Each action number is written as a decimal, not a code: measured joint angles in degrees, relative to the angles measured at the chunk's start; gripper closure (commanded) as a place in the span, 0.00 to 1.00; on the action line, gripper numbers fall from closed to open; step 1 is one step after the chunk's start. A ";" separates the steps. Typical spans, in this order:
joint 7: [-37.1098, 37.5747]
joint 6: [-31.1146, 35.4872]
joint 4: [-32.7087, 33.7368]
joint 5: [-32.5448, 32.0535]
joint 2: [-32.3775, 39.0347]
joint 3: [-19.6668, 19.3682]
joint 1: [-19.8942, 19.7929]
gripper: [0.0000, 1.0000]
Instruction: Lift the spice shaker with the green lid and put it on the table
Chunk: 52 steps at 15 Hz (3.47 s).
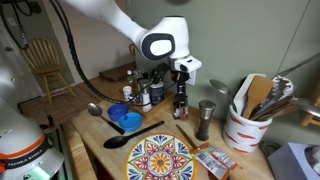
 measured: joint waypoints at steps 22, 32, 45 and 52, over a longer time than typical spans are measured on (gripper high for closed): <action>6.52 -1.84 7.39 2.72 8.73 -1.65 0.74 0.01; -11.74 -6.61 6.31 11.47 2.47 -0.81 -0.78 0.00; -34.82 -25.48 -4.41 -1.81 -20.07 1.93 0.70 0.00; -46.43 -33.38 -12.92 -10.34 -35.10 4.41 3.86 0.00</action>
